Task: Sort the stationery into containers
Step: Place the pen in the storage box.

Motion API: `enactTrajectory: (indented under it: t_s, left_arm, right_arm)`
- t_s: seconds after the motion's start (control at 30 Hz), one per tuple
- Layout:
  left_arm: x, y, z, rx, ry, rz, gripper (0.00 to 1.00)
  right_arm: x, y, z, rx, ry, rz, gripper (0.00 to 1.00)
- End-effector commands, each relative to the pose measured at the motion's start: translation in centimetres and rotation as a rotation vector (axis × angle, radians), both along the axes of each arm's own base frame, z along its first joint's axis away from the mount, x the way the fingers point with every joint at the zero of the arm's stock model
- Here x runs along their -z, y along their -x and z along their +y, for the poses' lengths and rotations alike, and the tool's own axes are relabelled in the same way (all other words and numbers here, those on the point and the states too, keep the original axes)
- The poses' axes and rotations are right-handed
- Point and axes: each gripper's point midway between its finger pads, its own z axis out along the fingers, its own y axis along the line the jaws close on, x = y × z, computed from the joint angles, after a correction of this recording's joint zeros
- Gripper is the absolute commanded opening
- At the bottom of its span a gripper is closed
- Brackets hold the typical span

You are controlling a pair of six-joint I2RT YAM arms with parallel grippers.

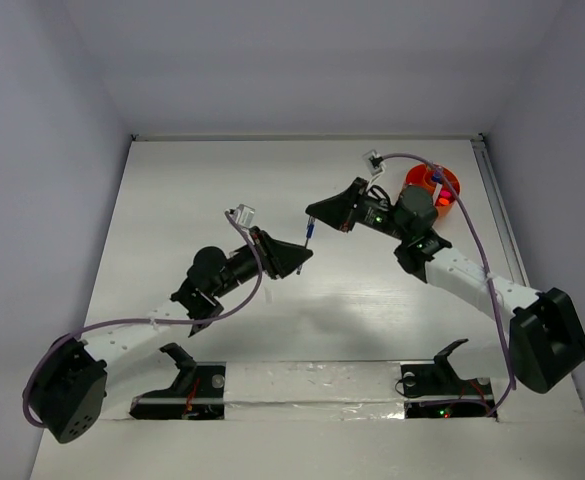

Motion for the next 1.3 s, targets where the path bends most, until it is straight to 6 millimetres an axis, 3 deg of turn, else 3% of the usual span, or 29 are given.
enactTrajectory:
  t_s: [0.0,0.17,0.4,0.5,0.7,0.73,0.97,1.0,1.03,1.1,1.13,1.17,1.27]
  left_arm:
    - [-5.7,-0.4,1.1,-0.059,0.113,-0.148,0.37]
    - [-4.1,-0.1,1.6,-0.069,0.058,-0.14,0.66]
    - [-2.2,0.5,2.7,-0.095,-0.01,-0.143,0.91]
    - [-1.2,0.4,3.4,-0.127,-0.049,-0.14,0.98]
    - [0.6,-0.1,4.3,-0.176,-0.121,-0.153,0.99]
    - [0.9,-0.2,4.5,-0.183,-0.134,-0.162,0.99]
    - [2.9,-0.7,5.0,-0.22,-0.195,-0.176,0.99]
    - [3.0,-0.8,5.1,-0.223,-0.197,-0.18,0.99]
    - [3.1,-0.8,5.2,-0.227,-0.198,-0.183,0.99]
    - [3.3,-0.8,5.2,-0.231,-0.199,-0.19,0.99]
    - [3.6,-0.9,5.2,-0.23,-0.205,-0.187,0.99]
    - [3.6,-0.8,5.0,-0.221,-0.205,-0.187,0.99]
    - [4.0,-0.6,4.7,-0.196,-0.214,-0.179,0.99]
  right_arm:
    - [0.3,-0.1,0.5,-0.022,0.02,0.006,0.0]
    - [-0.3,-2.0,-0.5,0.049,0.005,0.007,0.0]
    - [-1.2,-5.8,-3.3,0.156,-0.046,0.031,0.0]
    - [-1.7,-7.8,-5.6,0.226,-0.052,0.026,0.0]
    - [-2.8,-11.4,-10.7,0.398,-0.019,0.001,0.0]
    - [-2.1,-12.4,-11.8,0.46,0.024,0.005,0.0]
    - [-3.1,-17.5,-19.7,0.821,0.208,-0.066,0.0]
    - [-2.2,-18.3,-20.8,0.861,0.251,-0.046,0.0]
    - [-3.6,-19.2,-22.3,0.928,0.284,-0.091,0.0]
    - [-4.0,-20.4,-23.6,0.998,0.336,-0.112,0.0]
    - [-3.0,-21.4,-24.7,1.034,0.377,-0.092,0.0]
    - [-4.3,-22.2,-26.2,1.118,0.409,-0.126,0.0]
    - [-3.8,-24.2,-28.8,1.255,0.496,-0.144,0.0]
